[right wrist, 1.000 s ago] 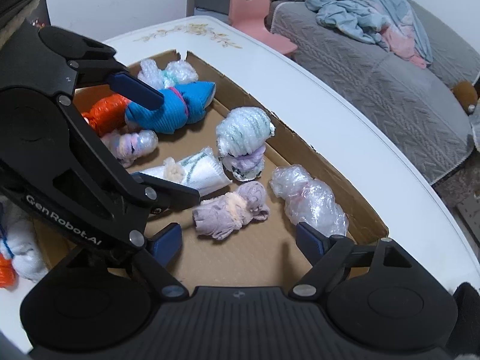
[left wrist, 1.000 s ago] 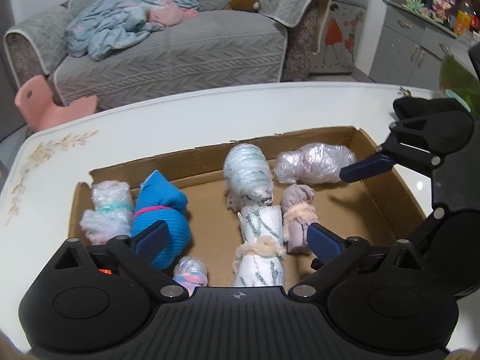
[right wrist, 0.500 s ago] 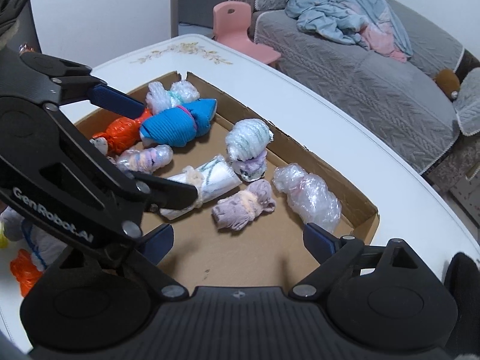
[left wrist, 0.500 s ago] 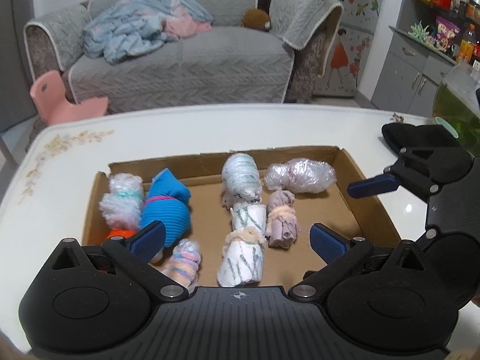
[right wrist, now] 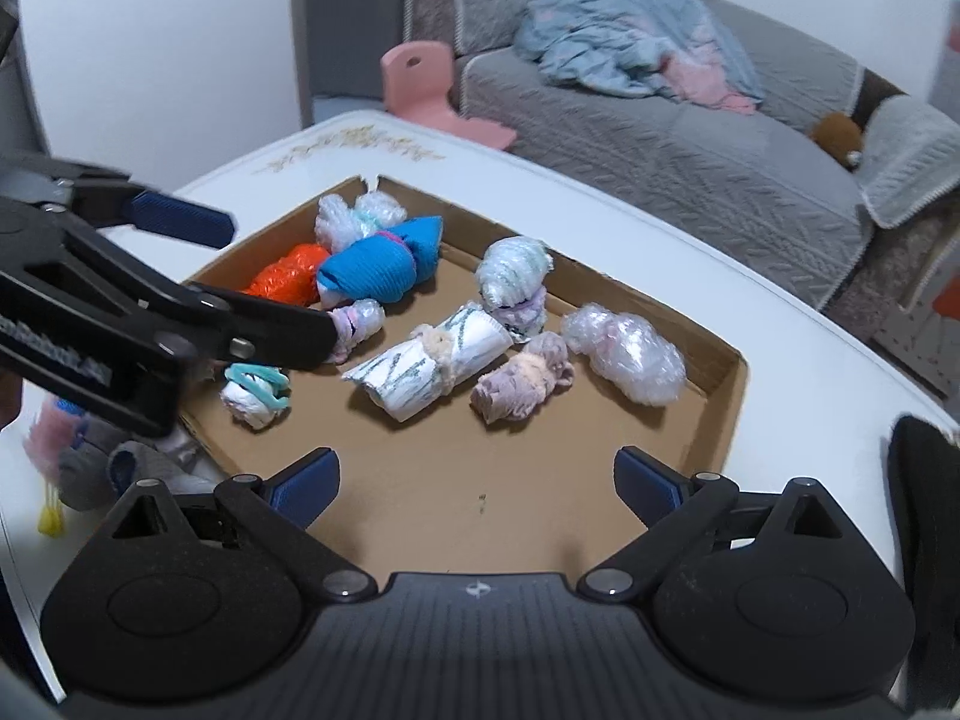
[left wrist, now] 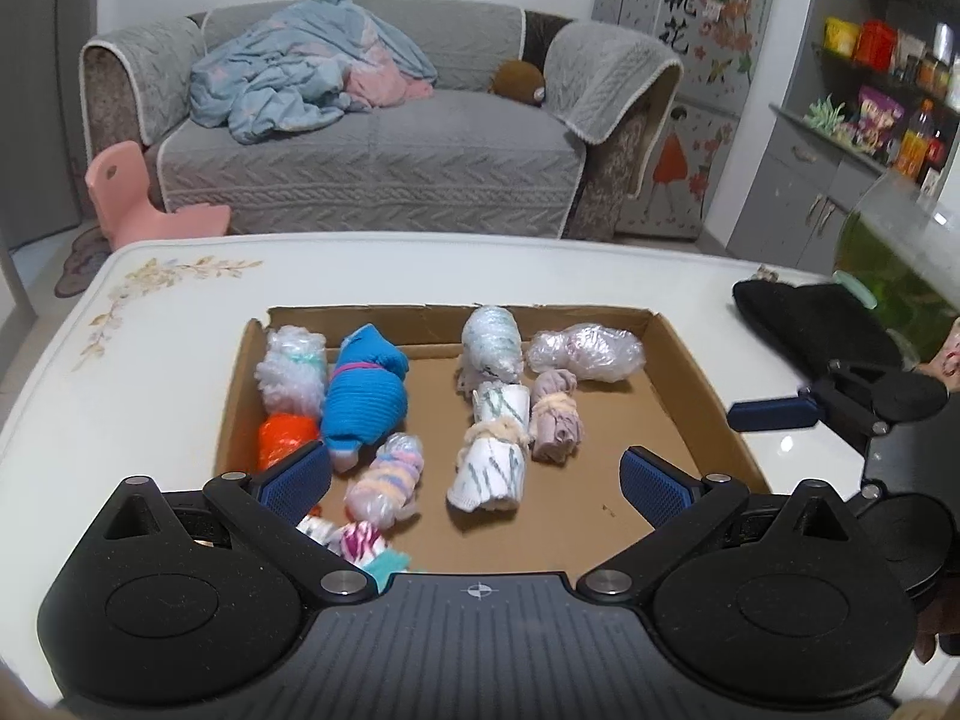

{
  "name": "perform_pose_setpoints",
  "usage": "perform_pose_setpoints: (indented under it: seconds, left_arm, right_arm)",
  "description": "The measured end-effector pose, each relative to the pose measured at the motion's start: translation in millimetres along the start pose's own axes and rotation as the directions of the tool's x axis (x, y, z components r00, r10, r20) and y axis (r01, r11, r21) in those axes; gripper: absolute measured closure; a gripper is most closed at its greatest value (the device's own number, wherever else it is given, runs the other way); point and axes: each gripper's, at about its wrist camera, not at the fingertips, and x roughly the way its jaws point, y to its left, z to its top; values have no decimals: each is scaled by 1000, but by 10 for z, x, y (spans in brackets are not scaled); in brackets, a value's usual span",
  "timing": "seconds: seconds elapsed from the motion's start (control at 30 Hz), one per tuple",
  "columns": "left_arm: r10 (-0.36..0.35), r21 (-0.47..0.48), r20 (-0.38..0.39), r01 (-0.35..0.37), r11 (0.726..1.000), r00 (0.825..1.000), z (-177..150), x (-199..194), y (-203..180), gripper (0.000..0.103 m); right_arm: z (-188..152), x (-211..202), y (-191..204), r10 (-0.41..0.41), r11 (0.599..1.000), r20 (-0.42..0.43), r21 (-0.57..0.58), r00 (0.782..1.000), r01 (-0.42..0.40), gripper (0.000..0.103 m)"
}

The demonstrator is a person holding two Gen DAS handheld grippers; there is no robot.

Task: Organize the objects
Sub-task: 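Grasp the pink fluffy toy with left tool while right tool grasps blue rope-tied sock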

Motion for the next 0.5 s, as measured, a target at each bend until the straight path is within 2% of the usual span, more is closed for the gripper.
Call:
perform_pose_setpoints:
  seconds: [0.3, 0.43, 0.5]
  left_arm:
    - [-41, 3, 67, 41, 999, 997, -239, -334, 34, 0]
    - [-15, 11, 75, 14, 1000, 997, -393, -430, 36, 0]
    - [41, 37, 97, -45, 998, 994, -535, -517, 49, 0]
  right_arm:
    - [-432, -414, 188, -4, 994, 159, 107, 987, -13, 3]
    - [-531, -492, 319, -35, 995, 176, 99, 984, 18, 2]
    - [-601, -518, 397, -37, 996, 180, 88, 983, 22, 1]
